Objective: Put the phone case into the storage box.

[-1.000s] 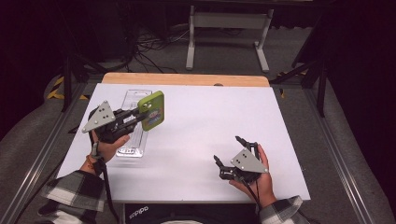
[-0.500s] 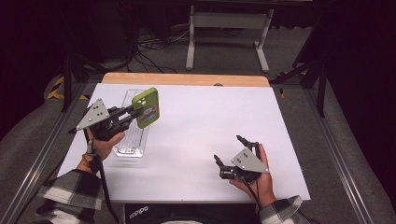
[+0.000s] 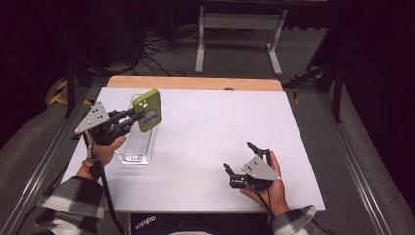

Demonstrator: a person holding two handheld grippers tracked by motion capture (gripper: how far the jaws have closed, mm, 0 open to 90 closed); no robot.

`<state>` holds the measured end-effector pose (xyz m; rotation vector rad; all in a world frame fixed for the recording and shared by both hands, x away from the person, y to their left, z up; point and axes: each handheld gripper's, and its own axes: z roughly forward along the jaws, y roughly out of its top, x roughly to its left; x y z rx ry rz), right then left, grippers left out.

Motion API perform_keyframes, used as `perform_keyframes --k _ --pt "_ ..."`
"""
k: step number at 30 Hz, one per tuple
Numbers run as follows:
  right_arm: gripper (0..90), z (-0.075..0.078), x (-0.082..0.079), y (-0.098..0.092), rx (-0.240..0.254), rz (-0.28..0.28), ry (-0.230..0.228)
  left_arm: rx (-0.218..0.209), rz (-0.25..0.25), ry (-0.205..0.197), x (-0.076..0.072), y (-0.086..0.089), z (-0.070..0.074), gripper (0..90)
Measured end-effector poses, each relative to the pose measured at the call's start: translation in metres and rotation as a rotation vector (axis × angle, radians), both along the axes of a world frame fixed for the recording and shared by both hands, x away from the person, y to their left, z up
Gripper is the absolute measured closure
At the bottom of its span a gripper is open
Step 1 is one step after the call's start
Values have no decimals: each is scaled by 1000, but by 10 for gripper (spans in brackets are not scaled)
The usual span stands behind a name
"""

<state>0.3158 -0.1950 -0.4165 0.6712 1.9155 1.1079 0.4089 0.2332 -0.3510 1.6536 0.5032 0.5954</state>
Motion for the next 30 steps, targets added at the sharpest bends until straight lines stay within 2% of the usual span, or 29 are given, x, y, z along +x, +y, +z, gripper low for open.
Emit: perform_keyframes --k 30 --pt "78 1 -1 0 17 12 0 -6 60 11 8 22 -3 775"
